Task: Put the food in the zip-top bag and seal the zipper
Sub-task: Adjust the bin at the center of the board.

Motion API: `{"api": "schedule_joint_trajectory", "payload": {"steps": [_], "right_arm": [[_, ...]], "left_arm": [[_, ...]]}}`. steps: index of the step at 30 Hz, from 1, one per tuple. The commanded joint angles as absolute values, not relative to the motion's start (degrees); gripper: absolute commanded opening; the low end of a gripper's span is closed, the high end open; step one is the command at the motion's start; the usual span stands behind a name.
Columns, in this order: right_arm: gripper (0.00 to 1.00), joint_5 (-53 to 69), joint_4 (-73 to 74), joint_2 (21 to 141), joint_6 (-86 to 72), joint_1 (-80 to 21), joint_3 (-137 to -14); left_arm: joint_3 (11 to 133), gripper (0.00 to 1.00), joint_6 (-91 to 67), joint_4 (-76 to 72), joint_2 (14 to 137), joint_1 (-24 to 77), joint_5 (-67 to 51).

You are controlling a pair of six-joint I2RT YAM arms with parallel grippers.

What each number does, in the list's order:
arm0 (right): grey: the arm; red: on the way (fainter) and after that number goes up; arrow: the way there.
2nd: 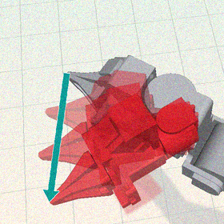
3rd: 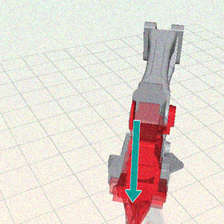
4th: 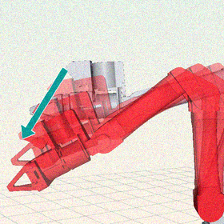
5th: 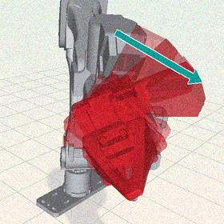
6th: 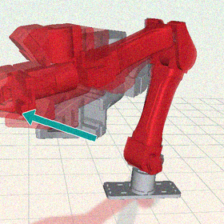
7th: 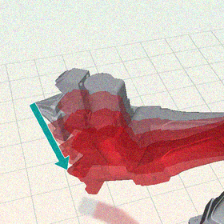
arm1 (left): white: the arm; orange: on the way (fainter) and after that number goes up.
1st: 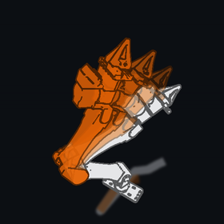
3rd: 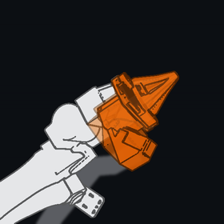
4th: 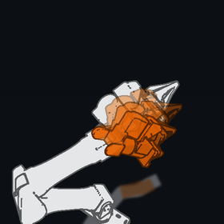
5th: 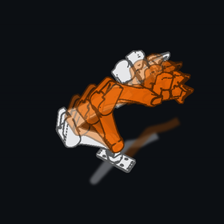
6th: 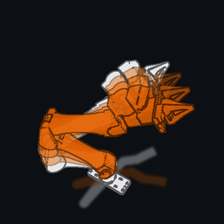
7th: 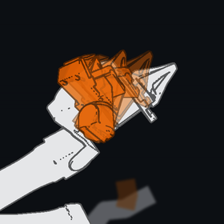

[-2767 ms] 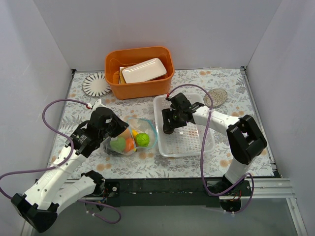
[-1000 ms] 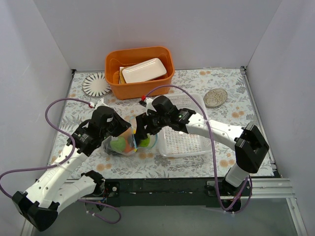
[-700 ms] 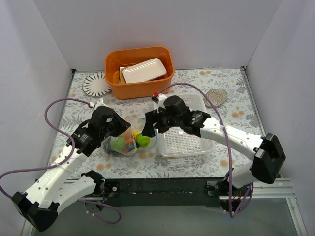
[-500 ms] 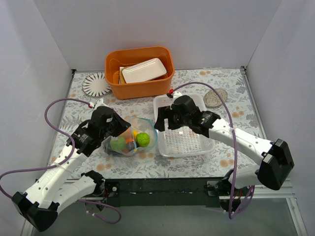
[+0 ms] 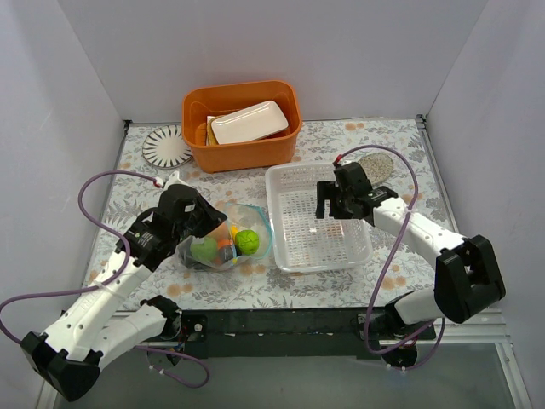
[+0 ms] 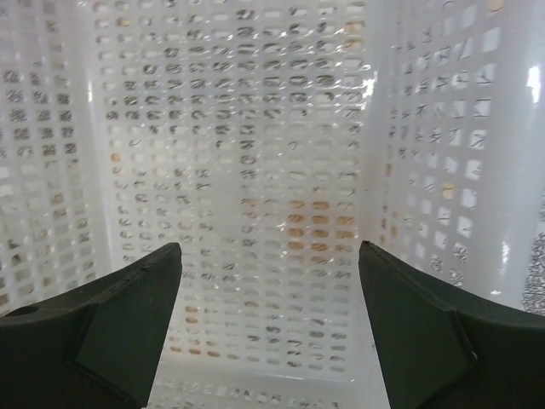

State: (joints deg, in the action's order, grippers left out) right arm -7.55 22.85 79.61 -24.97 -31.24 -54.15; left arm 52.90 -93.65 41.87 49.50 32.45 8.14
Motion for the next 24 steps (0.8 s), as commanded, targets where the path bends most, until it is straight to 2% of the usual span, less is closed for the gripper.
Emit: {"api": "schedule_joint_trajectory", "payload": {"steps": [1,12,15,19,24], "right_arm": [[0.92,-8.79,21.36,82.25,-18.82,-27.17,-56.51],[0.92,-7.04,23.55,87.98,-16.17,-20.74,-62.13],[0.91,-0.46,22.15,83.95,-17.13,-20.83,-60.66],[0.90,14.02,18.46,73.95,-21.70,-21.88,-58.02],[0.86,20.12,17.75,69.70,-27.85,-30.39,-57.22]], "left_arm": [[52.47,0.00,-92.99,40.87,50.01,32.61,6.51],[51.59,0.00,-92.02,41.05,50.27,32.61,2.29],[52.12,0.00,-90.97,41.04,51.06,32.61,0.53],[52.82,0.00,-90.00,41.05,51.77,32.61,-2.02],[51.77,0.00,-89.39,39.55,51.94,32.61,-4.83]]}}
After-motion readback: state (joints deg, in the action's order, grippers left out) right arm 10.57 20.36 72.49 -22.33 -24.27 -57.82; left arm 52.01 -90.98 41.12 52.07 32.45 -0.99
